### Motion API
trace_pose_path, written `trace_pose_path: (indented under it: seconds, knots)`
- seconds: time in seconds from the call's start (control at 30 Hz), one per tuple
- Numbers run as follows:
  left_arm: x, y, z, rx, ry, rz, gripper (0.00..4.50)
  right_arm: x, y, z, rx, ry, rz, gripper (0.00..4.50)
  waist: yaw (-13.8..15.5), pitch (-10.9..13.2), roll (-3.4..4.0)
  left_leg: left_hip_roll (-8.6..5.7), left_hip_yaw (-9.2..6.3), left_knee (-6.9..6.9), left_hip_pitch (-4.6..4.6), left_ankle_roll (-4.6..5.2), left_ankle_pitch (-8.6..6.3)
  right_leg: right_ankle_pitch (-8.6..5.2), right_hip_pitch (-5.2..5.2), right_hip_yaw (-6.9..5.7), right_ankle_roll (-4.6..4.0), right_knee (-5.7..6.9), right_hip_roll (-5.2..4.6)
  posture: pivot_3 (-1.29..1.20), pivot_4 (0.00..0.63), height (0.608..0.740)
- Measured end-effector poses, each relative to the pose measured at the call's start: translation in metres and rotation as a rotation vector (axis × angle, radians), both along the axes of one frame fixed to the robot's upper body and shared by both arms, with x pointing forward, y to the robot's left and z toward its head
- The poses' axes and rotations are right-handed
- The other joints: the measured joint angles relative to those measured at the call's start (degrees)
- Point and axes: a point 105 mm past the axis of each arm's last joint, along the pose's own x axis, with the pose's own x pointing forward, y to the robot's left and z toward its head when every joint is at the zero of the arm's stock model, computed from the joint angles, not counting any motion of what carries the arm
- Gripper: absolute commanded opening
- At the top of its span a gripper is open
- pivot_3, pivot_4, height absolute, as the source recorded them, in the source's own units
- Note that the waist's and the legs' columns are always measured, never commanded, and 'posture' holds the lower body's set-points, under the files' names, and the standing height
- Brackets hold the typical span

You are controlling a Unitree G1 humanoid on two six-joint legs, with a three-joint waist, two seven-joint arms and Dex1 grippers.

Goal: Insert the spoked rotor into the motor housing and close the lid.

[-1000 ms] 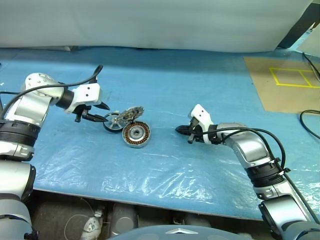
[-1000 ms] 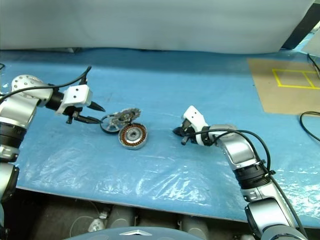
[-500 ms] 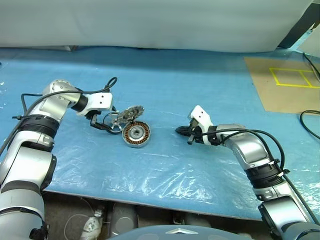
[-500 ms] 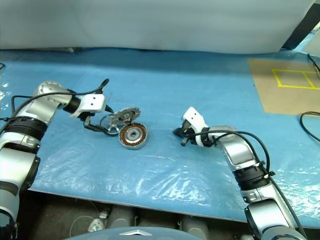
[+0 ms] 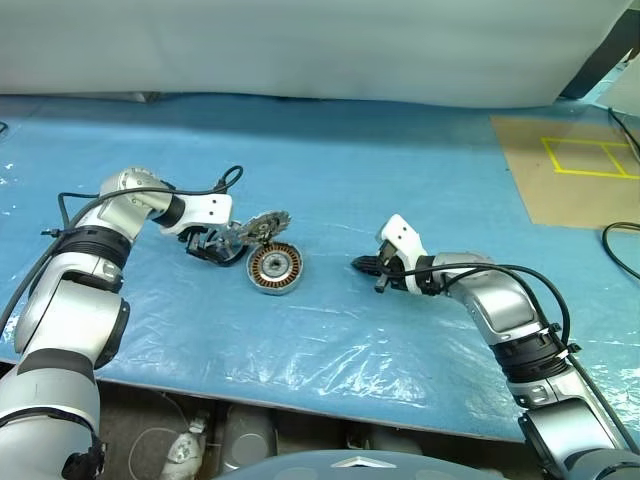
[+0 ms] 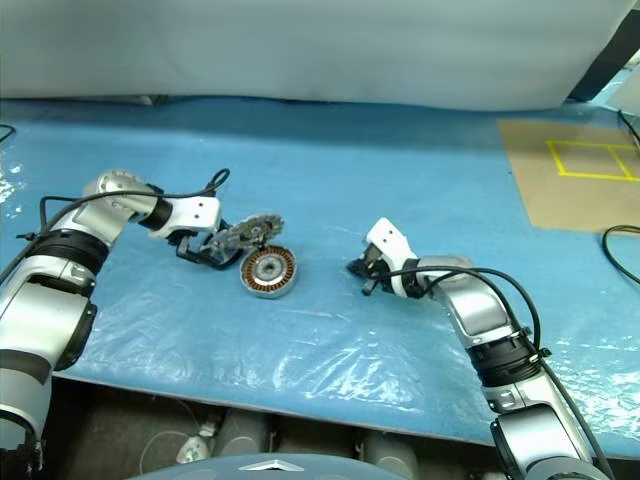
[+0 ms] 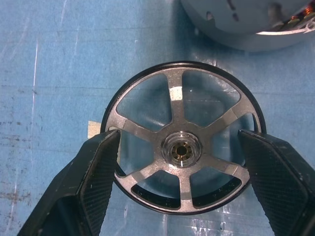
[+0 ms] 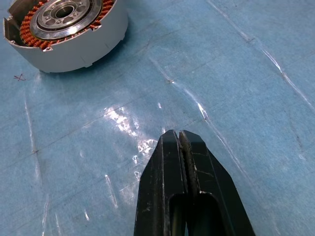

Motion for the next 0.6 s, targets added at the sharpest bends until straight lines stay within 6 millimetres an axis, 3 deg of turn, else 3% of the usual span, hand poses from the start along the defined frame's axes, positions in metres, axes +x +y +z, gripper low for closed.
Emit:
trace_pose_path:
  seconds: [0.13, 0.23, 0.3, 0.4, 0.6]
  knots:
    - [0.0, -0.002, -0.001, -0.004, -0.001, -0.002, 4.04, 0.0, 0.0, 0.0, -0.001, 0.0, -0.002, 0.0, 0.1, 0.0, 0.0, 0.04, 0.0, 0.0, 0.06, 0.0, 0.0, 0.01, 0.08, 0.0, 0.01, 0.0, -0.02, 0.0, 0.15, 0.74]
    - [-0.001, -0.003, -0.003, -0.005, 0.004, -0.014, 3.49, 0.0, 0.0, 0.0, -0.002, 0.0, -0.002, 0.0, 0.1, 0.0, 0.0, 0.06, 0.0, 0.0, 0.11, 0.0, 0.0, 0.0, 0.11, 0.01, 0.01, 0.0, -0.02, 0.0, 0.15, 0.74]
    - [-0.005, -0.003, -0.01, -0.007, 0.028, -0.017, 2.84, 0.0, -0.001, 0.0, -0.002, -0.001, -0.002, 0.0, 0.1, 0.0, 0.0, 0.08, 0.0, -0.01, 0.07, 0.0, 0.0, 0.0, 0.08, 0.01, 0.01, -0.01, -0.01, 0.0, 0.15, 0.74]
    - [-0.004, -0.002, -0.009, -0.006, 0.019, -0.011, 2.84, 0.0, -0.001, 0.0, -0.005, -0.001, -0.003, 0.0, 0.0, 0.0, 0.07, 0.06, 0.0, -0.04, 0.12, 0.0, 0.0, 0.0, 0.1, 0.01, 0.01, -0.02, -0.01, 0.0, 0.15, 0.74]
    - [-0.003, -0.002, -0.004, -0.003, 0.0, -0.021, 1.73, 0.0, -0.001, 0.0, -0.006, -0.001, -0.003, 0.0, 0.1, 0.0, 0.06, 0.07, 0.0, -0.04, 0.16, 0.0, 0.0, 0.0, 0.14, 0.01, 0.01, -0.02, -0.02, 0.0, 0.15, 0.74]
